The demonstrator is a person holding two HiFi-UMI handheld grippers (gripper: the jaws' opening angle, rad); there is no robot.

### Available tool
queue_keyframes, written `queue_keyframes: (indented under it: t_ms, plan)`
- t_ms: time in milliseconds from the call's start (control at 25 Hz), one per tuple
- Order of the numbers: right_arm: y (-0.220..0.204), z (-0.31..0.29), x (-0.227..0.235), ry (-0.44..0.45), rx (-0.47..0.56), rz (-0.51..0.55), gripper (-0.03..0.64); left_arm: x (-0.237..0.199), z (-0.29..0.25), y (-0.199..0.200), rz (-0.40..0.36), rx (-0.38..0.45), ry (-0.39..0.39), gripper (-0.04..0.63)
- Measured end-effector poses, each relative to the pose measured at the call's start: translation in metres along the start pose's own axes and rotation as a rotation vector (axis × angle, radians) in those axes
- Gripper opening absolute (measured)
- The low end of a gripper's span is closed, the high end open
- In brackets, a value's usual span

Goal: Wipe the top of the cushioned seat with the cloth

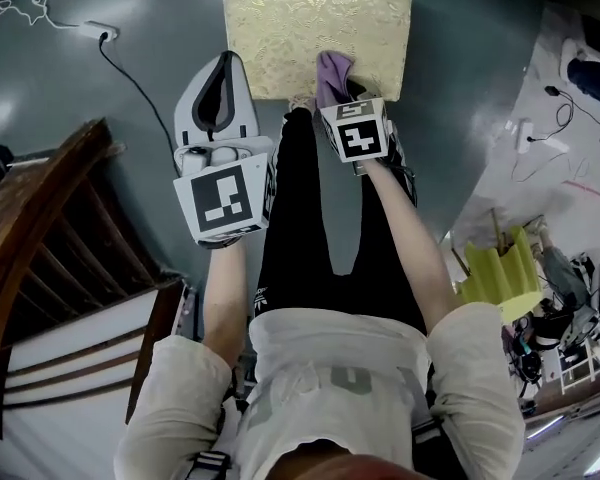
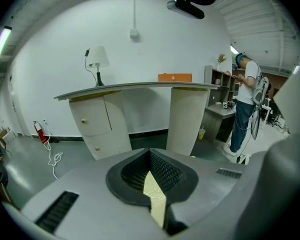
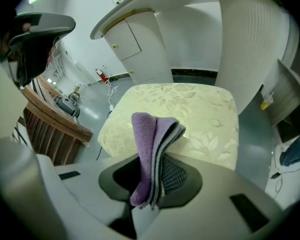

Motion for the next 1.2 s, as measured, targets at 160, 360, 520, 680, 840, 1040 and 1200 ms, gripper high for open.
queue_keyframes:
  t_ms: [160, 360, 520, 680, 840, 1040, 1200]
  plan:
    - [-0.020, 0.028, 0.043, -0.039, 0.000, -0.024, 0.089, 0.037, -0.004, 0.014, -0.022, 0.016, -0.050, -0.008]
    - [-0.039, 0.054, 0.079, -0.078, 0.002, -0.039, 0.089, 0.070, -0.009, 0.021, -0.063, 0.021, -0.087, -0.008]
    - [-0.049, 0.067, 0.099, -0.107, 0.006, -0.051, 0.089, 0.086, -0.012, 0.020, -0.082, 0.010, -0.102, -0.008]
    - [-0.062, 0.077, 0.121, -0.165, -0.005, -0.078, 0.089, 0.099, -0.013, 0.021, -0.089, 0.004, -0.116, -0.008]
    - [-0.083, 0.071, 0.135, -0.162, -0.045, -0.104, 0.089, 0.113, -0.016, 0.023, -0.104, 0.005, -0.140, -0.008]
    - [-0.089, 0.069, 0.134, -0.156, -0.044, -0.112, 0.089, 0.117, -0.017, 0.028, -0.113, 0.022, -0.149, -0.008]
    - [-0.084, 0.077, 0.138, -0.179, -0.017, -0.157, 0.089, 0.110, -0.014, 0.031, -0.118, 0.027, -0.139, -0.008]
Point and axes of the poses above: the fingertips, and each gripper's own axes: z backward along the fingers, x to its right, y out of its top, the point moved 1 cm from there along z, backward along the fingers, and after that the axes turned 9 degrees about y, right-handed, at the moved point
